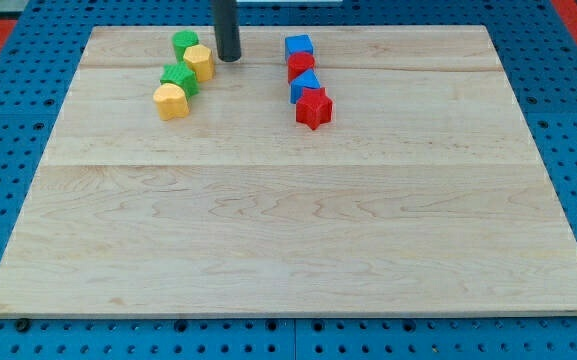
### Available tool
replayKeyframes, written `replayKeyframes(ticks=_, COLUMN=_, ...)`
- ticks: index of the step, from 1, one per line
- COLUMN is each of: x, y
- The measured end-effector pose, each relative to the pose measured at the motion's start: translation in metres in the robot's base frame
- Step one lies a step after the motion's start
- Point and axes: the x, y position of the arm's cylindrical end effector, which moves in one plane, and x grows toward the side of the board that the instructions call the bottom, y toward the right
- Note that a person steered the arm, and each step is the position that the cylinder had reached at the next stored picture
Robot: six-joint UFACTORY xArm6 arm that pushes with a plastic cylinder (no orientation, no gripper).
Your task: Push the green star slightly towards the left of the board
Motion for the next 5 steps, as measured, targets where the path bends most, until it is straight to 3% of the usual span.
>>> replayKeyframes(ticks=2, x=0.052, y=-0.031)
replayKeyframes(ticks=3, x=0.056, y=-0.031)
replayKeyframes(ticks=5, x=0.059, y=-0.090)
